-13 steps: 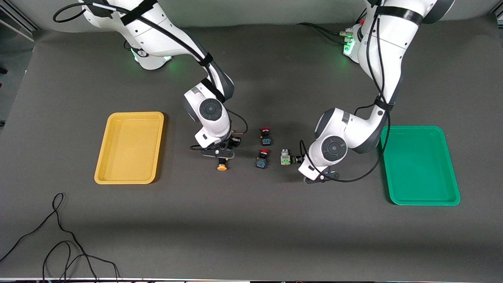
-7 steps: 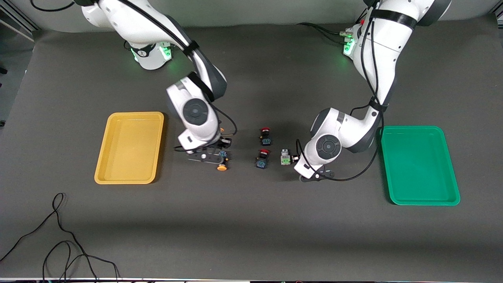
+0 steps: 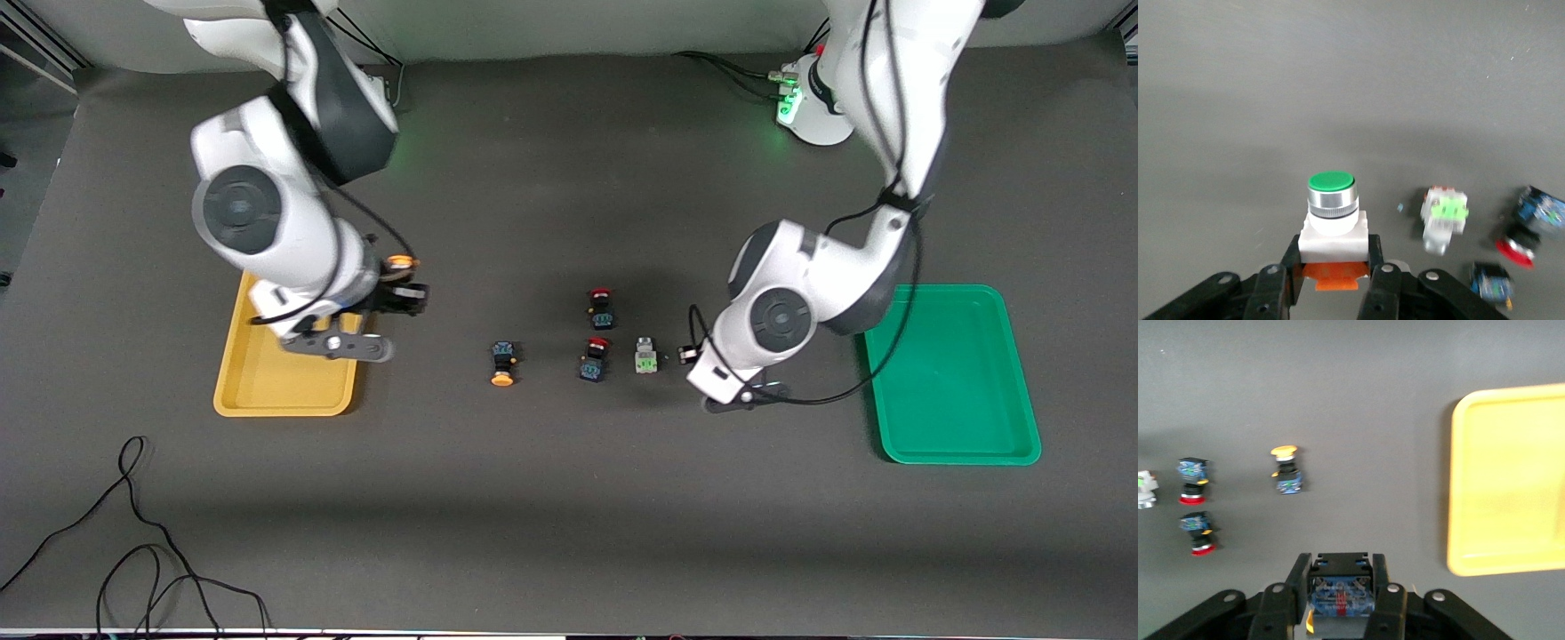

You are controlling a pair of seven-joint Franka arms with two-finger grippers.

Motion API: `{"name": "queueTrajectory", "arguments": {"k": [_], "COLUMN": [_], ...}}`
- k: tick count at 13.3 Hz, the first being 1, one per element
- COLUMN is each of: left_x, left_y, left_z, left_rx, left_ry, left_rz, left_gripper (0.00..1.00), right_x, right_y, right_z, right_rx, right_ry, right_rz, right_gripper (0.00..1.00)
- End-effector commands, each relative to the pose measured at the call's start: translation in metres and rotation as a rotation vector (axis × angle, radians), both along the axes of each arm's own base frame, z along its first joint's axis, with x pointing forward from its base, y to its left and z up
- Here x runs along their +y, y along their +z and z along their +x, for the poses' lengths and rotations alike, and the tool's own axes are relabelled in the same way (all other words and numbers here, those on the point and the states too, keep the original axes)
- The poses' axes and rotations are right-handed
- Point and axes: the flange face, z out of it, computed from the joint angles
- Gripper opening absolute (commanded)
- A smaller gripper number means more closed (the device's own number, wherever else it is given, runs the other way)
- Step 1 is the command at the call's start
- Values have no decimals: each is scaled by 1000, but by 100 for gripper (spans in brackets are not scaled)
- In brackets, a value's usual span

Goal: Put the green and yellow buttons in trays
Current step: 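Carry the yellow button to its tray while the left gripper carries green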

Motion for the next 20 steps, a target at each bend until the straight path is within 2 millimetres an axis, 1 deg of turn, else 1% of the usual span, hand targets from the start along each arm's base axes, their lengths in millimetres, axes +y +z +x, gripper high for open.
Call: {"name": "queueTrajectory", "arguments": {"k": [1, 2, 3, 4, 5, 6, 7, 8, 9, 10, 11, 12, 13, 14, 15, 16, 17, 18, 19, 20], "left_x": [42, 64, 91, 123, 160, 197, 236, 273, 303, 321, 344, 370, 387, 403, 414, 422, 431, 439, 445, 445], "left_y": [80, 103, 125, 141, 155, 158, 159, 155, 149, 139, 128, 117, 103, 85, 66, 45, 21, 0, -22, -41], "left_z": [-1, 7, 13, 20, 24, 27, 31, 35, 37, 38, 37, 37, 38, 37, 34, 32, 25, 17, 8, 2], "left_rx": [37, 65, 99, 120, 123, 123, 119, 114, 111, 100, 83, 59, 36, 20, -2, -29, -64, -98, -123, -141], "left_ry": [-17, -2, -5, -45, -86, -134, -188, -215, -234, -268, -303, -329, -352, -365, -377, -395, -406, -412, -421, -425], "left_rz": [16, 23, 27, 27, 35, 40, 24, 7, 3, 12, 13, 6, 4, 12, 29, 55, 77, 82, 81, 78], "left_gripper": [0, 0, 0, 0, 0, 0, 0, 0, 0, 0, 0, 0, 0, 0, 0, 0, 0, 0, 0, 0], "right_x": [-87, -125, -162, -197, -222, -245, -266, -283, -297, -309, -319, -323, -324, -325, -327, -327, -326, -326, -324, -321], "right_y": [-1, -5, -11, -16, -27, -51, -79, -111, -137, -159, -176, -193, -208, -223, -242, -254, -261, -262, -260, -254], "right_z": [5, 7, 8, 8, 7, 3, -3, -9, -14, -17, -18, -17, -16, -15, -14, -11, -10, -9, -6, -2], "right_rx": [18, 24, 30, 34, 17, 7, -25, -53, -71, -82, -75, -59, -57, -63, -62, -63, -56, -56, -57, -59], "right_ry": [113, 148, 165, 174, 175, 180, 194, 210, 211, 200, 190, 177, 169, 172, 174, 172, 168, 168, 161, 159], "right_rz": [16, 21, 24, 27, 26, 23, 17, 9, -13, -34, -54, -61, -47, -29, -15, -7, -7, -9, -7, -1], "right_gripper": [31, 31, 31, 31, 31, 31, 31, 31, 31, 31, 31, 31, 31, 31, 31, 31, 31, 38, 73, 92]}}
